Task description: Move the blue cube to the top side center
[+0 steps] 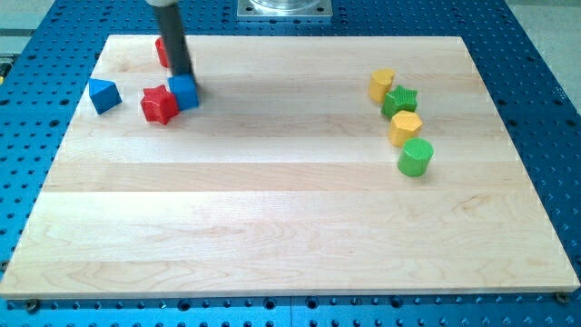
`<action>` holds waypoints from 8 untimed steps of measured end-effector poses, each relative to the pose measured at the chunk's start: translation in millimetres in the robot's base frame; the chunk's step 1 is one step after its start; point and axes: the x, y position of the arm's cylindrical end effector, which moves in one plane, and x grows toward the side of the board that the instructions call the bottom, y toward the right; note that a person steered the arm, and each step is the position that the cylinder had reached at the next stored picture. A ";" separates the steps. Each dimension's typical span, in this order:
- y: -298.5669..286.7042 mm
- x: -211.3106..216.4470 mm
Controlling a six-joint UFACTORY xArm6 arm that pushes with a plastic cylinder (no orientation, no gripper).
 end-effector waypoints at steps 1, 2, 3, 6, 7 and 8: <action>36.9 40.6; 35.2 -11.3; -32.4 -1.0; 2.8 59.6; -3.9 59.6; 1.8 59.6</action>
